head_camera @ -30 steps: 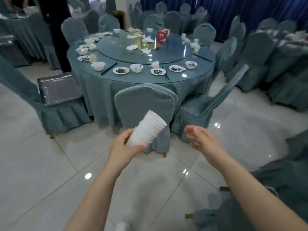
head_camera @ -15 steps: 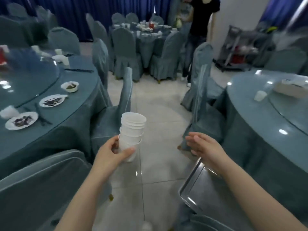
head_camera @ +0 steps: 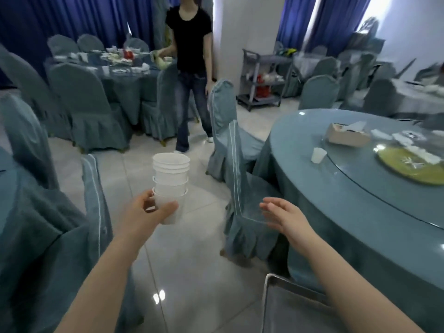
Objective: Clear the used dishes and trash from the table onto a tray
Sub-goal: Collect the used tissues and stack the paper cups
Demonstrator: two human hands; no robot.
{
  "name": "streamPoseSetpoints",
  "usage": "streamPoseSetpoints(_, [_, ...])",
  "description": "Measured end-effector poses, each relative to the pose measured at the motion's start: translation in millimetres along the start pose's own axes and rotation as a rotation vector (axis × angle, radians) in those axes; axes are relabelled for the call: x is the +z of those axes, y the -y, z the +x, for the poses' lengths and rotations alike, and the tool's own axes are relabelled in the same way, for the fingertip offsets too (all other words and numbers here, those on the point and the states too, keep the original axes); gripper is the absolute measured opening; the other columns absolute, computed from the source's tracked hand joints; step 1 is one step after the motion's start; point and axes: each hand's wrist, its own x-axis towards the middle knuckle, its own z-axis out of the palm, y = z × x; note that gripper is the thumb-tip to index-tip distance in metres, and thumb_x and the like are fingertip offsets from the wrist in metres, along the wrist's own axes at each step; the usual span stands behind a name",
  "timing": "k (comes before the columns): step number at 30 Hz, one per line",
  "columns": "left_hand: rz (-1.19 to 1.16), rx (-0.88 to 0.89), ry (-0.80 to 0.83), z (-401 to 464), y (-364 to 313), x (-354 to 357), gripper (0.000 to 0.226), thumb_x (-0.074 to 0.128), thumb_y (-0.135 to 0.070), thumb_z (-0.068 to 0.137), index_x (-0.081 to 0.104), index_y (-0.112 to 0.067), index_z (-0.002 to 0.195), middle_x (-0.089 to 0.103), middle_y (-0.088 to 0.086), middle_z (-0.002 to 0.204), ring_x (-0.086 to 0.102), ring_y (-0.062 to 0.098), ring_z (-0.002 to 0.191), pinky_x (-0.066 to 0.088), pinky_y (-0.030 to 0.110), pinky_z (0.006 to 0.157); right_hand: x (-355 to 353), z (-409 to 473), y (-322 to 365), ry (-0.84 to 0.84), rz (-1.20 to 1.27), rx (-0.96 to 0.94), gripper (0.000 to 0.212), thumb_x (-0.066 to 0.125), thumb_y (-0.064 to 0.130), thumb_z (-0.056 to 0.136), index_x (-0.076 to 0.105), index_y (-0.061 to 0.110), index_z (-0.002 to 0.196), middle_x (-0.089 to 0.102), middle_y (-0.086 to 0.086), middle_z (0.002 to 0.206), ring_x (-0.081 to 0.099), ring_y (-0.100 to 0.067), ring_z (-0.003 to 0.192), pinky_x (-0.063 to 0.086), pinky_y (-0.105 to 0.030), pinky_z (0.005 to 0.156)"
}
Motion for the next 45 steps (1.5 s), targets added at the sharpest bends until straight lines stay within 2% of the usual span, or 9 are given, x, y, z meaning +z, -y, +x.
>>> streamPoseSetpoints(2, [0.006,0.029,0.05,51,-5,5,0.036,0.075,-0.029,0.078,0.06,-0.025,0.11,0.064,-0.008,0.1,0.059,0.005,0.087,0.04,0.017,0.067,-3,33,3,-0.065,-0.023,-0.007,0.015,0.057,0.022,0.094,0.066,0.025,0.105,0.071,0.005,0.108,0.063,-0.017,0.106,0.051,-0.037,0.09])
streamPoseSetpoints(5, [-0.009,0.055,0.145,118,-11,13,0.025,0.075,-0.025,0.078,0.063,-0.032,0.098,0.068,-0.006,0.099,0.063,0.012,0.091,0.048,0.027,0.079,-8,73,3,-0.174,-0.015,0.003,0.014,0.057,0.025,0.093,0.066,0.029,0.103,0.071,0.008,0.106,0.065,-0.015,0.104,0.051,-0.037,0.09])
streamPoseSetpoints(16, [0.039,0.102,0.487,307,-43,106,0.04,0.076,-0.027,0.077,0.062,-0.035,0.114,0.069,-0.008,0.107,0.064,0.015,0.099,0.052,0.037,0.086,-40,191,-7,-0.455,0.02,0.089,0.012,0.062,0.023,0.09,0.067,0.028,0.1,0.07,0.011,0.106,0.063,-0.008,0.102,0.048,-0.027,0.077])
streamPoseSetpoints(21, [0.049,0.113,0.52,392,-53,174,0.043,0.077,-0.028,0.075,0.062,-0.032,0.116,0.071,-0.01,0.102,0.067,0.01,0.092,0.049,0.027,0.076,-97,283,-11,-0.576,-0.198,0.052,0.014,0.061,0.018,0.091,0.065,0.026,0.101,0.068,0.004,0.109,0.061,-0.005,0.095,0.043,-0.023,0.08])
streamPoseSetpoints(25, [0.036,0.109,0.53,454,-63,231,0.04,0.076,-0.024,0.075,0.064,-0.034,0.112,0.072,-0.012,0.1,0.068,0.008,0.09,0.049,0.024,0.073,-147,368,-16,-0.565,-0.389,0.096,0.025,0.06,0.018,0.09,0.062,0.02,0.115,0.064,0.002,0.118,0.058,-0.014,0.111,0.042,-0.027,0.093])
streamPoseSetpoints(32, [0.155,0.089,0.573,538,-84,343,0.052,0.078,-0.029,0.073,0.059,-0.031,0.121,0.068,-0.011,0.106,0.064,0.009,0.097,0.048,0.022,0.073,-235,502,-15,-0.437,-0.858,0.157,0.056,0.063,0.02,0.086,0.046,0.015,0.139,0.039,-0.011,0.147,0.034,-0.027,0.136,0.028,-0.033,0.109])
streamPoseSetpoints(37, [0.254,0.047,0.629,574,-83,398,0.061,0.078,-0.033,0.072,0.056,-0.023,0.128,0.066,-0.006,0.115,0.063,0.016,0.104,0.051,0.042,0.092,-279,564,-36,-0.403,-1.027,0.414,0.074,0.061,0.029,0.087,0.02,0.038,0.148,-0.006,-0.007,0.16,-0.008,-0.033,0.145,0.019,-0.054,0.113])
streamPoseSetpoints(39, [0.278,0.03,0.64,585,-79,410,0.058,0.078,-0.033,0.071,0.057,-0.025,0.124,0.066,-0.01,0.112,0.062,0.013,0.102,0.051,0.038,0.089,-289,577,-46,-0.389,-0.984,0.522,0.076,0.062,0.027,0.086,0.018,0.042,0.147,-0.013,-0.004,0.159,-0.014,-0.034,0.144,0.021,-0.059,0.11])
streamPoseSetpoints(45, [0.304,0.009,0.66,606,-69,412,0.055,0.08,-0.028,0.07,0.053,-0.034,0.117,0.063,-0.017,0.106,0.06,0.007,0.098,0.047,0.03,0.081,-278,587,-60,-0.489,-1.078,0.435,0.05,0.061,0.016,0.084,0.05,0.033,0.129,0.024,-0.008,0.145,0.022,-0.035,0.128,0.035,-0.042,0.101])
